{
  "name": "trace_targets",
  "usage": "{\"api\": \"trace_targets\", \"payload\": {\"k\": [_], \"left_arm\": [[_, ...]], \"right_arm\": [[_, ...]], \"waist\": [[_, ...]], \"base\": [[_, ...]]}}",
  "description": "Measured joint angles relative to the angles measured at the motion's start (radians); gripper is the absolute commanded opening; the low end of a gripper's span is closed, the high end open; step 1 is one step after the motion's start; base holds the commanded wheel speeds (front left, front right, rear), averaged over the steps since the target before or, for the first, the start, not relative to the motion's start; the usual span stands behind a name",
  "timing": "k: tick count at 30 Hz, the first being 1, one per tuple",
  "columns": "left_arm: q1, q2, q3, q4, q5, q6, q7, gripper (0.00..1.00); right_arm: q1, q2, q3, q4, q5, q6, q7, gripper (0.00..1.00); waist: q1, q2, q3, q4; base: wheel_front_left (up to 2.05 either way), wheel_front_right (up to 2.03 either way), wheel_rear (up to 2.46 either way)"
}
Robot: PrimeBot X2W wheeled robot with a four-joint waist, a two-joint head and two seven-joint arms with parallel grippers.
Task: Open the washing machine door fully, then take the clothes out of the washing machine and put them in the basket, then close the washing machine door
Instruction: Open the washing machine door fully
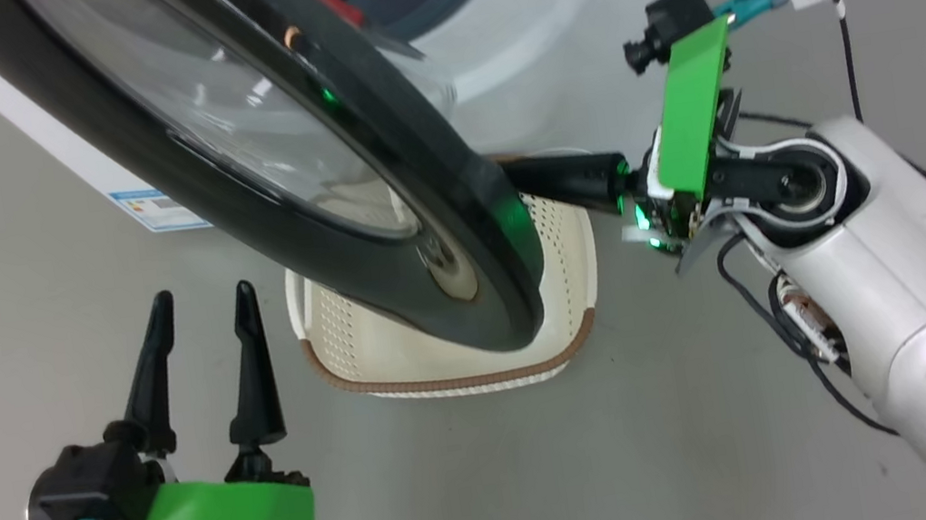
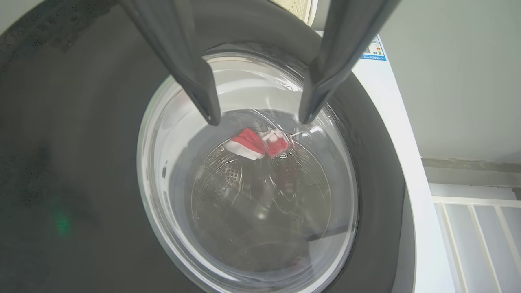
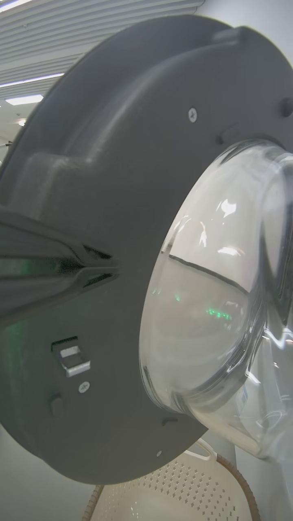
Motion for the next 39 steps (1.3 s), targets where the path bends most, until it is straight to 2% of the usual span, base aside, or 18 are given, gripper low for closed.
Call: {"api": "trace_targets", "payload": {"k": [13,21,39], "left_arm": [[0.042,0.0,-0.013,0.037,-0.012,0.013,0.0,1.0],[0.058,0.001,-0.04,0.071,-0.028,0.022,0.0,1.0],[0.079,0.003,-0.066,0.098,-0.045,0.03,0.0,1.0]], "right_arm": [[0.097,0.006,0.042,-0.01,0.011,0.0,-0.005,0.0],[0.127,0.008,0.131,-0.01,0.048,0.0,-0.023,0.0],[0.146,0.006,0.201,0.007,0.081,0.0,-0.055,0.0]], "waist": [[0.0,0.0,-0.091,0.062],[0.0,0.0,-0.136,0.128],[0.0,0.0,-0.194,0.273]], "base": [[0.0,0.0,0.0],[0.0,0.0,0.0],[0.0,0.0,0.0]]}}
